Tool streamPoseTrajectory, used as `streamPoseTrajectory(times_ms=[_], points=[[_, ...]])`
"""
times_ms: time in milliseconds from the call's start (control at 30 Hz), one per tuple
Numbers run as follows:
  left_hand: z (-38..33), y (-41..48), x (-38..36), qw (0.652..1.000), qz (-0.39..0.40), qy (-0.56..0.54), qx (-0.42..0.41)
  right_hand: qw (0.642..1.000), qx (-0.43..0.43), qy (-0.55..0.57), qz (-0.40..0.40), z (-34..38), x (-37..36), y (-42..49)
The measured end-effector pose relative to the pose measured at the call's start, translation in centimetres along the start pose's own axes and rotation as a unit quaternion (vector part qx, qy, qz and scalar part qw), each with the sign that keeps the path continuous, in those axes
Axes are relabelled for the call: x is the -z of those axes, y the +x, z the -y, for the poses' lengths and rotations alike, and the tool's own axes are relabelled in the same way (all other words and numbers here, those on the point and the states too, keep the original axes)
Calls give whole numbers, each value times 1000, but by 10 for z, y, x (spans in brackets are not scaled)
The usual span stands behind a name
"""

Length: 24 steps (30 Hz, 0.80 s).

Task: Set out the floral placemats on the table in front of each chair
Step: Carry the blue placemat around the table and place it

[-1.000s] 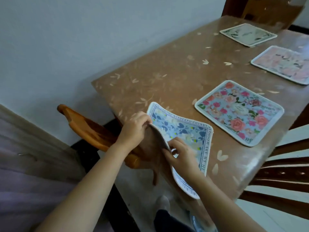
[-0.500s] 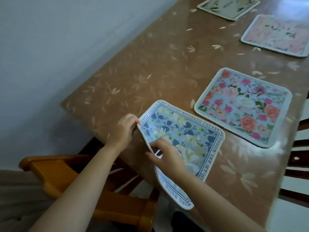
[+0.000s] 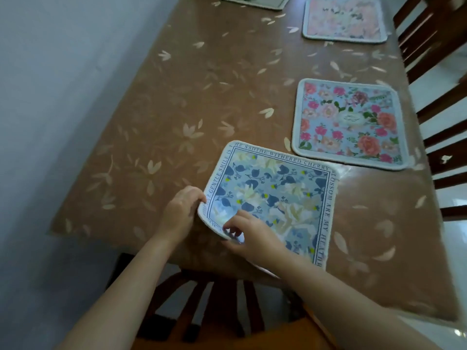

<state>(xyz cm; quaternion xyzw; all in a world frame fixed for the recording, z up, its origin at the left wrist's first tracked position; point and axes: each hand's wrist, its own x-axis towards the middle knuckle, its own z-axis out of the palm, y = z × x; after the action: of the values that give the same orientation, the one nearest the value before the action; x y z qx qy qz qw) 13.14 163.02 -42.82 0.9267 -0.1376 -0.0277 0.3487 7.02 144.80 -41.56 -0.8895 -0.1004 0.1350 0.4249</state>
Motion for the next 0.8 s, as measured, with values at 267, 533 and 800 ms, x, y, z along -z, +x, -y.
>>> streamPoseTrajectory(times_ms=[267,533,800], points=[[52,-2,40,996,42,54,-56,996,-23,-87,10,26,-48,28],[90,3,58,991,51,105,-66,985,-24,-171,23,10,-66,31],[114,-2,53,993,94,74,8,974,-19,-225,19,1,-72,25]])
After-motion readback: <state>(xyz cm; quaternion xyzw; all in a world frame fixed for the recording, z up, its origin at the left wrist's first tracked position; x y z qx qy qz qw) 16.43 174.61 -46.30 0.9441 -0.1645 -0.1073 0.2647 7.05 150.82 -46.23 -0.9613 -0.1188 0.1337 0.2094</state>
